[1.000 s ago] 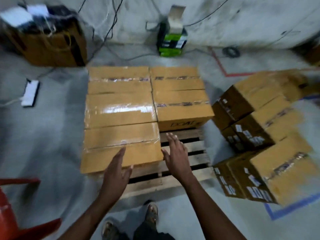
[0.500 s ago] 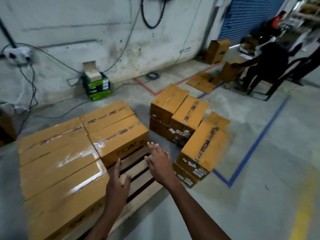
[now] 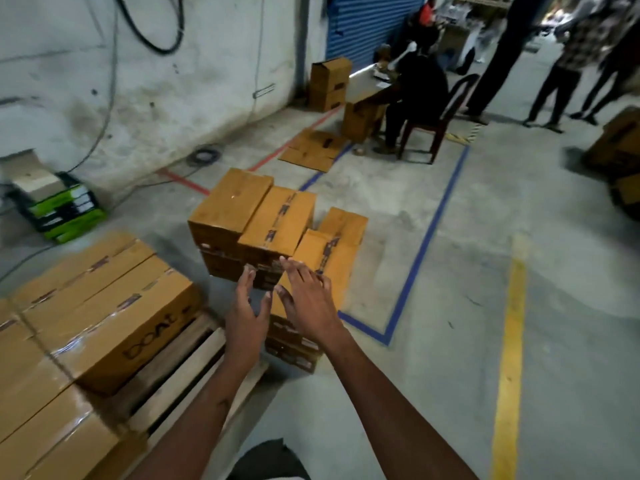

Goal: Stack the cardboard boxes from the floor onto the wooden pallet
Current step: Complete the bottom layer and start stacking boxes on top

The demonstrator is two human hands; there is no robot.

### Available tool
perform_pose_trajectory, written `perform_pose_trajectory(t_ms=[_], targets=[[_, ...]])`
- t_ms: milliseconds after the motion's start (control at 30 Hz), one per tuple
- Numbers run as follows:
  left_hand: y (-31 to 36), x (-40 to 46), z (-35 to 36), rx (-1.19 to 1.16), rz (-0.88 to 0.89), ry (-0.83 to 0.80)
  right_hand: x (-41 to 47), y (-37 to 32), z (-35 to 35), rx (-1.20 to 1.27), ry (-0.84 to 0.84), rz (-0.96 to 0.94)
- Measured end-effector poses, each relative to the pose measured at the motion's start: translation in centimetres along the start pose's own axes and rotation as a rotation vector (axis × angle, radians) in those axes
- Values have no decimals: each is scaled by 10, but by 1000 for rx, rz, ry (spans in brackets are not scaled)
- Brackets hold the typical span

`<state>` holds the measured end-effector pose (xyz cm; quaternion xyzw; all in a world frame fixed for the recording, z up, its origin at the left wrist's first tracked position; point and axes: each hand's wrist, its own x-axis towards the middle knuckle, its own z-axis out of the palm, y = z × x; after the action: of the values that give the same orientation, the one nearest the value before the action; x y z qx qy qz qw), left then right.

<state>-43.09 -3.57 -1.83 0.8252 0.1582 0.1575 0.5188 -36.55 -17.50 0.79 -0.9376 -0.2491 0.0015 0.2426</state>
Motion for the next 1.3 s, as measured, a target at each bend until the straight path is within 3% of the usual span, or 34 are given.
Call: perform_pose_trajectory(t_ms=[200,433,700,933,1067,1300], targets=[[30,55,76,51,71,-124,34,72,-30,-38,52,90],[28,128,147,64,-18,-122,106,154,-37,-62,23,105],[29,232,177,70,-58,-137,222,235,-40,-99,-40,106],[5,286,190,42,-230,-128,308,291,-40,-112,-148,122],[-5,300,207,-30,-382,-60,357,328,-26,-107,-235,75],[-38,322,264,-118,-620,252,454,391,17,-110,-452,-44]])
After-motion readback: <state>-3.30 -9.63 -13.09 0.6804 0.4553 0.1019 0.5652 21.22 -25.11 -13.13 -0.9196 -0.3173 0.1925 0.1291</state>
